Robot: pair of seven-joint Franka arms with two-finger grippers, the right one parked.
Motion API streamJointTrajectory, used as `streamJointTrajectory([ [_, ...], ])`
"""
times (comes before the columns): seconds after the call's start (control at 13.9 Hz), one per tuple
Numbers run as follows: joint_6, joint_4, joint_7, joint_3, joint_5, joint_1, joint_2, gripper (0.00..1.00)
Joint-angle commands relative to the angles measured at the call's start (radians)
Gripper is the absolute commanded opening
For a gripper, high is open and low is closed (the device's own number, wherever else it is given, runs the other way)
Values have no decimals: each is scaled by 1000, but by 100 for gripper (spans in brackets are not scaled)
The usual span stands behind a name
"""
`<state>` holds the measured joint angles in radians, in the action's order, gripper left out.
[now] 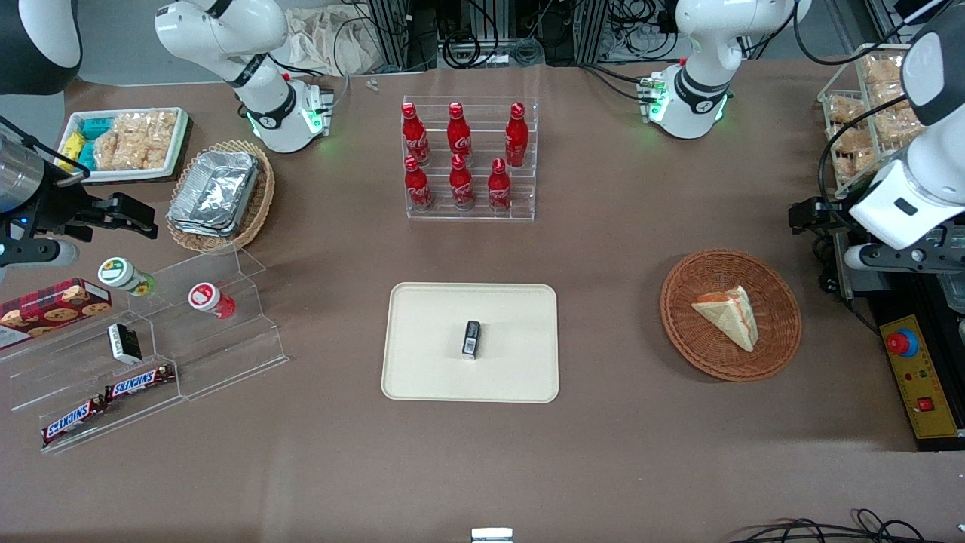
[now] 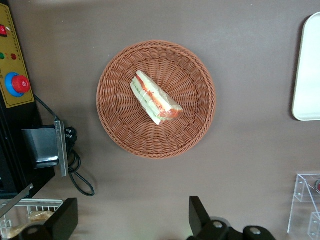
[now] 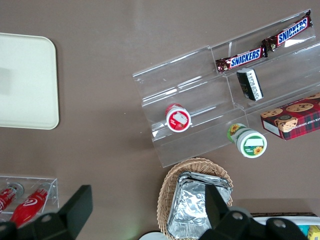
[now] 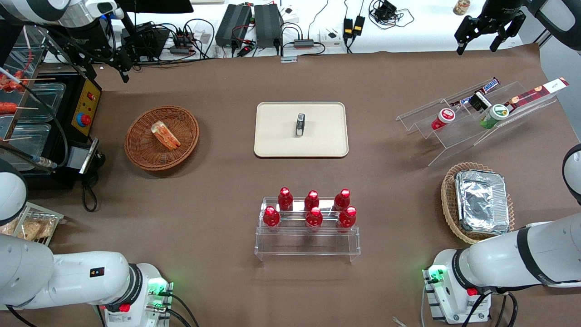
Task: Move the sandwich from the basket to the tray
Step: 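Lower the open left gripper over the wrapped sandwich in the wicker basket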
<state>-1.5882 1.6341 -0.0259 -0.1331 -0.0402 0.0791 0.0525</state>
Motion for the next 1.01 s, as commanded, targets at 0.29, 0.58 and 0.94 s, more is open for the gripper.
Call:
streamJointTrajectory([
  [0.29,57,-134,13,4,-1,-13,129,100],
  [0.58,-98,51,191,10,11,18,86,100],
  [0.94,-275,202,531,12,2,19,92,100],
])
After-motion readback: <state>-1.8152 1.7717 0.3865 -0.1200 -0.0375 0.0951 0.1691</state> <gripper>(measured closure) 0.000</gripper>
